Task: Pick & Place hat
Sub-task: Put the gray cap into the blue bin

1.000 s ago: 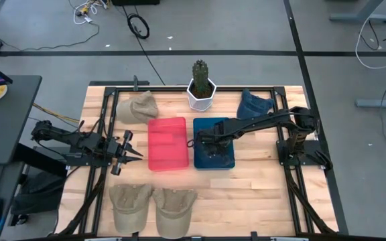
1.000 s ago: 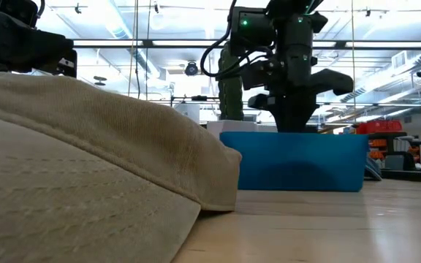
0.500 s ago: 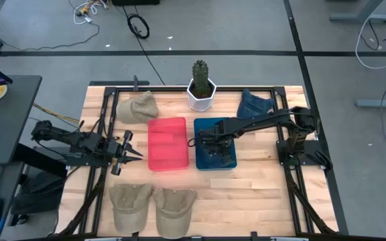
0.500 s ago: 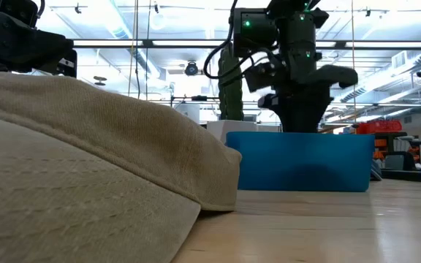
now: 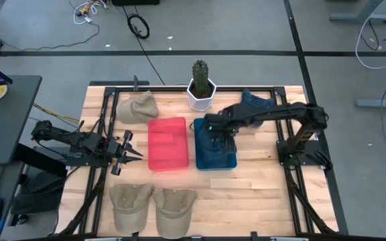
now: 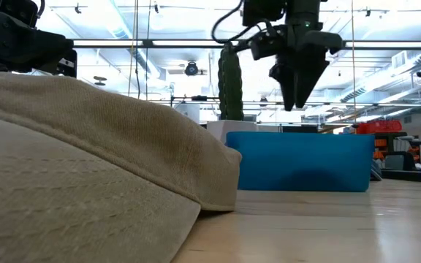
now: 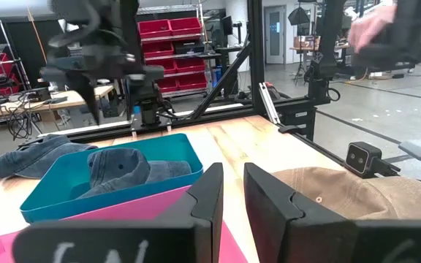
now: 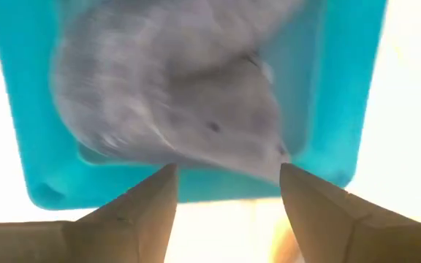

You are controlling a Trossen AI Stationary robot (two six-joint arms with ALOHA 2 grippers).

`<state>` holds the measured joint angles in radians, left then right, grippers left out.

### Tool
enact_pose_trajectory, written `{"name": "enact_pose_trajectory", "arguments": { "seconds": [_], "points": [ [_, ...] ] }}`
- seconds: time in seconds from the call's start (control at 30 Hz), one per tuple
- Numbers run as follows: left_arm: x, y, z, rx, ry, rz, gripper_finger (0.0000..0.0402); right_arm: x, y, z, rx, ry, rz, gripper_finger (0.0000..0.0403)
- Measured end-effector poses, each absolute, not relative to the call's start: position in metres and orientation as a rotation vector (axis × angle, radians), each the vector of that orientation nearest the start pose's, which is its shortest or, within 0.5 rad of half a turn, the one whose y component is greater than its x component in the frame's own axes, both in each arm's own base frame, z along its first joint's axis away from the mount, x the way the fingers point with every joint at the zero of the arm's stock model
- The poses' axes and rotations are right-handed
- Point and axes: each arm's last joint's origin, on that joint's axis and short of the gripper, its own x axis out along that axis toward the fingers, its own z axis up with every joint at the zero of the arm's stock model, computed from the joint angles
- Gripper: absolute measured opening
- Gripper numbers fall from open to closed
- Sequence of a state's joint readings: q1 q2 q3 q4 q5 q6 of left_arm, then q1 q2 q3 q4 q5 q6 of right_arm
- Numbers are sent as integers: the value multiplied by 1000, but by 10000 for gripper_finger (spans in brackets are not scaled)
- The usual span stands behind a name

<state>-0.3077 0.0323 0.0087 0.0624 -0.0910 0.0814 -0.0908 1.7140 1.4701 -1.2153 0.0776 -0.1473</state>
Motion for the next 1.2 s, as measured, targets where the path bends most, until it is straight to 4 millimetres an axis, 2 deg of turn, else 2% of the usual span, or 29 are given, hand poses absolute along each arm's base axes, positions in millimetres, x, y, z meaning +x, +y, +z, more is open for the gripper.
{"name": "enact_pose_trajectory", "arguments": {
  "seconds": [0.17,0.33,0.6,0.77,0.97,1.2],
  "points": [
    [95,-28,170,73,-48,-215,60,300,-66,284,-6,1460,-166,242],
    [95,-28,170,73,-48,-215,60,280,-106,290,90,1472,-319,242],
    [95,-27,170,73,-47,-215,60,248,-163,282,226,1498,-465,243],
    [95,-28,170,73,-47,-215,60,229,-189,277,282,1503,-601,243],
    [95,-27,170,73,-47,-215,60,209,-208,258,351,1524,-663,243],
    [95,-27,170,73,-47,-215,60,189,-214,215,398,1543,-622,243]
  ]
}}
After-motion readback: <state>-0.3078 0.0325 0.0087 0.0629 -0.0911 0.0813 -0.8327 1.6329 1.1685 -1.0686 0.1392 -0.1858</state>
